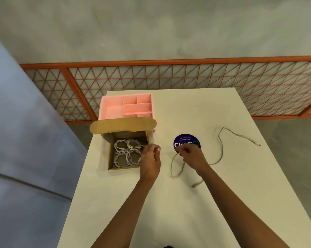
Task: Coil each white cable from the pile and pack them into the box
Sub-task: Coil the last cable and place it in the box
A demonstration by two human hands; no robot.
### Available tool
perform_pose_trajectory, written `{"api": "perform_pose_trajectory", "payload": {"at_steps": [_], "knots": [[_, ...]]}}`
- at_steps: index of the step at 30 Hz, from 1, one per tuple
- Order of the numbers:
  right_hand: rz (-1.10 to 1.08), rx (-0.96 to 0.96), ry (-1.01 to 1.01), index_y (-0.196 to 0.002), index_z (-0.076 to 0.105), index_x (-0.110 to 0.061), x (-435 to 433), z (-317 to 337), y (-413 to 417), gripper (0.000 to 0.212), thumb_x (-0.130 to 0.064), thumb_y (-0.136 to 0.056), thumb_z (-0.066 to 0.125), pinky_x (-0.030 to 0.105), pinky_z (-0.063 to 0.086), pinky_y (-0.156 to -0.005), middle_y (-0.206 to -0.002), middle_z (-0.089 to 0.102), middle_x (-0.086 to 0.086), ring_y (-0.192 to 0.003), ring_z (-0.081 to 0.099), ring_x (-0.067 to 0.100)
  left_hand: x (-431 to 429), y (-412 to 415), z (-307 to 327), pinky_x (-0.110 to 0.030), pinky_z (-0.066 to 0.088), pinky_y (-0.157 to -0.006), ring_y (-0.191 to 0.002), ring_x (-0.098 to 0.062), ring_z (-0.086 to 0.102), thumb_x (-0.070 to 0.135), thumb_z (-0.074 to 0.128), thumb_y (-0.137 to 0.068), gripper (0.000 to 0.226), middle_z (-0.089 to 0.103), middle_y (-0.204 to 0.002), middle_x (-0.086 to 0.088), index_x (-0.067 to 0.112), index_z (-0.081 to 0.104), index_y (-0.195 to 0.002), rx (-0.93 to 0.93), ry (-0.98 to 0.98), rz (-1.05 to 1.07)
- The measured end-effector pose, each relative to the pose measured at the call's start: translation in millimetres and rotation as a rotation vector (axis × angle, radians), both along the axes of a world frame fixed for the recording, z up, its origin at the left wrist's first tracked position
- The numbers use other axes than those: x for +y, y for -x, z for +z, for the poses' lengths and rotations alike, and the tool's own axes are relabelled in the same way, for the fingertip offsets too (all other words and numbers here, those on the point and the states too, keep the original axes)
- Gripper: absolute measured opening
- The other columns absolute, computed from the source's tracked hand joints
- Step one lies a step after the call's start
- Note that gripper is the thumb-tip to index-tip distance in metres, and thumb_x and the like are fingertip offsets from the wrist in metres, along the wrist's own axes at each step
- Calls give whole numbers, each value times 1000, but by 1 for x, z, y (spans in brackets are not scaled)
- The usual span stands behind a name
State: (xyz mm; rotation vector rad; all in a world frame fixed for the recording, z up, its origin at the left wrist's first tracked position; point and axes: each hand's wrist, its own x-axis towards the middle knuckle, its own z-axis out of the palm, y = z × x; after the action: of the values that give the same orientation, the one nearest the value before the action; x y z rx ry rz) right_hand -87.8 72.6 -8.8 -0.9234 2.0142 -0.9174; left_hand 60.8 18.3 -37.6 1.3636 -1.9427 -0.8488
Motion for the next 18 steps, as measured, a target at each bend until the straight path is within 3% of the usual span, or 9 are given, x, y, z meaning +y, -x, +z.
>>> {"api": "perform_pose_trajectory", "payload": {"at_steps": [2,4,7,10,12,15,18], "knots": [[-38,84,-55,-106,69,-6,11,-8,22,22,-8,-93,52,23,41,-81,-109,67,5,-107,59,22,9,12,-7,-30,49,-73,-88,-17,56,17,52,-96,14,56,-102,-8,9,63,-101,13,0,-31],[-103,128,-108,-106,68,-3,27,-22,44,22,-3,-90,52,24,42,-82,-113,66,10,-108,59,25,20,25,-14,-38,51,-81,-95,-21,56,20,55,-95,19,55,-105,-9,8,61,-108,-36,-25,-45],[-211,132,-189,-108,60,1,47,-47,64,23,-6,-86,60,33,47,-85,-113,62,18,-107,57,32,29,39,-22,-35,46,-87,-109,-25,54,29,52,-96,35,57,-115,-12,5,55,-121,-214,-193,-40],[-198,101,-263,-116,50,3,62,-64,67,47,-18,-81,72,30,41,-75,-114,56,19,-105,56,33,34,48,-24,-36,49,-82,-98,-26,62,22,56,-95,20,66,-105,-9,8,62,-108,-236,-285,-44],[-161,97,-289,-115,47,2,66,-75,63,48,-16,-79,73,32,43,-72,-112,57,20,-102,57,34,36,51,-23,-37,55,-74,-83,-26,65,13,57,-94,8,66,-90,-5,9,64,-92,-145,-302,-83],[-198,72,-287,-113,50,0,70,-84,62,34,-7,-83,65,38,51,-76,-113,60,20,-100,59,35,35,51,-13,-10,46,-56,-71,-24,64,11,59,-93,10,61,-82,-8,4,63,-88,-19,-294,-148],[-203,42,-307,-107,58,1,68,-81,70,25,-6,-84,57,31,43,-67,-109,62,17,-94,59,29,28,48,-6,-6,41,-56,-70,-23,64,15,59,-93,15,64,-84,-12,2,64,-88,37,-256,-168]]}}
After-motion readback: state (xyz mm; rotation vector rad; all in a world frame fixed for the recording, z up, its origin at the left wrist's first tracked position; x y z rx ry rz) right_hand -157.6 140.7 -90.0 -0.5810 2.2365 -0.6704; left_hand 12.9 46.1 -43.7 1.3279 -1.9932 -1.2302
